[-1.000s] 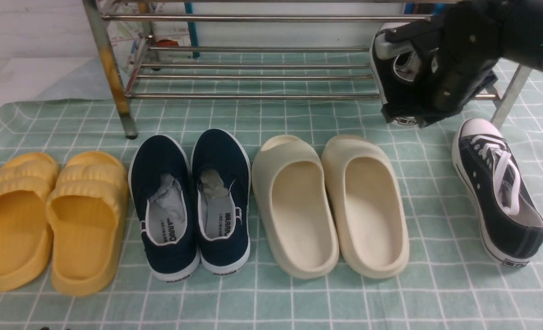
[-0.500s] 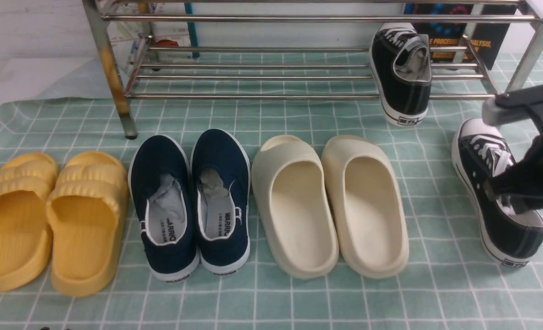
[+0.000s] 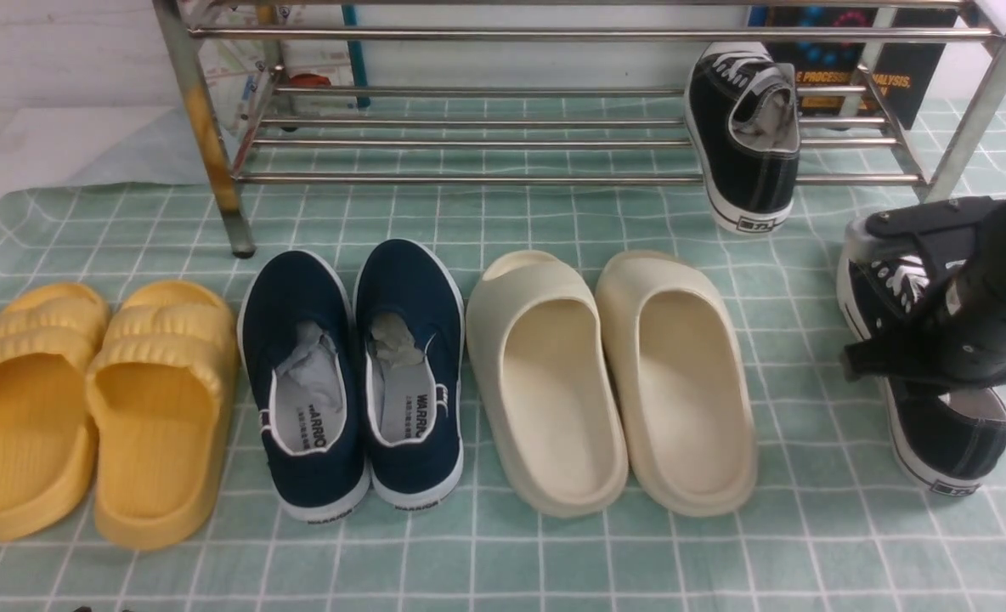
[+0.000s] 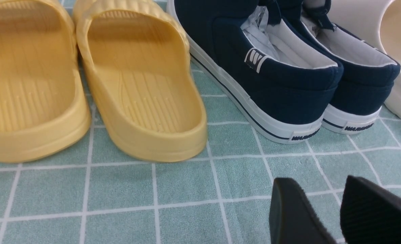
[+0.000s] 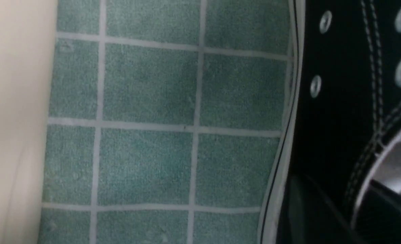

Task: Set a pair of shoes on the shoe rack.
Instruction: Use the right arm to grab the shoe closest to it, then use the right arm to put a shoe into the shoe rack

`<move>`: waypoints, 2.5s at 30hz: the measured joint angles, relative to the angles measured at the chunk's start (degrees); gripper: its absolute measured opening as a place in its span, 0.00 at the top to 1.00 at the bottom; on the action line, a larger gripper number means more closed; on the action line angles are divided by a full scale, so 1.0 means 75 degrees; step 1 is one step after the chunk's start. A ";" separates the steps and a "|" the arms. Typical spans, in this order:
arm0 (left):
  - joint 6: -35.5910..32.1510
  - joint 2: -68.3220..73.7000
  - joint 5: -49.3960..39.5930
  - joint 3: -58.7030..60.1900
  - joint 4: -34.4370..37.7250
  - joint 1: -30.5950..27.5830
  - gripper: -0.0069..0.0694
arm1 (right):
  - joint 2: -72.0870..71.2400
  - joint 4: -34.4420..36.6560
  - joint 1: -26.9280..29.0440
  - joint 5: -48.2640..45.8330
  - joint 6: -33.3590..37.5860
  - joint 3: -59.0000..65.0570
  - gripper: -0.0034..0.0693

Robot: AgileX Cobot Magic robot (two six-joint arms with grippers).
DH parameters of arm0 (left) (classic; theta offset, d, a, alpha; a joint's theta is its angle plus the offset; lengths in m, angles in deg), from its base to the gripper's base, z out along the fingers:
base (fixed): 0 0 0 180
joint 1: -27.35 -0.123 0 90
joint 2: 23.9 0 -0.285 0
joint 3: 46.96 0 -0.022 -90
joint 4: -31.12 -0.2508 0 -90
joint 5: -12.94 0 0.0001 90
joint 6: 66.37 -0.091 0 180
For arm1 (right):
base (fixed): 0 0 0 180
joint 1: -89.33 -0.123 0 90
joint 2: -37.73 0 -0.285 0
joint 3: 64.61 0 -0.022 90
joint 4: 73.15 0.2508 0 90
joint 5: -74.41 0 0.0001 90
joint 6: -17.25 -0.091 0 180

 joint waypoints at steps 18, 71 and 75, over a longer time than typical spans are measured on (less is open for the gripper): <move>0.0000 0.0000 0.0000 0.0000 0.0000 0.0000 0.60 | -0.1491 -0.0242 -0.0456 -0.1892 0.0557 -0.2284 0.94; 0.0000 0.0000 0.0000 0.0000 0.0000 0.0000 0.60 | 0.2243 -0.1742 -0.0087 0.0169 -0.0438 -0.5400 0.36; 0.0000 0.0000 0.0000 0.0000 0.0000 0.0000 0.60 | 0.2215 -0.1535 -0.0142 -0.0332 -0.0431 -0.5416 0.35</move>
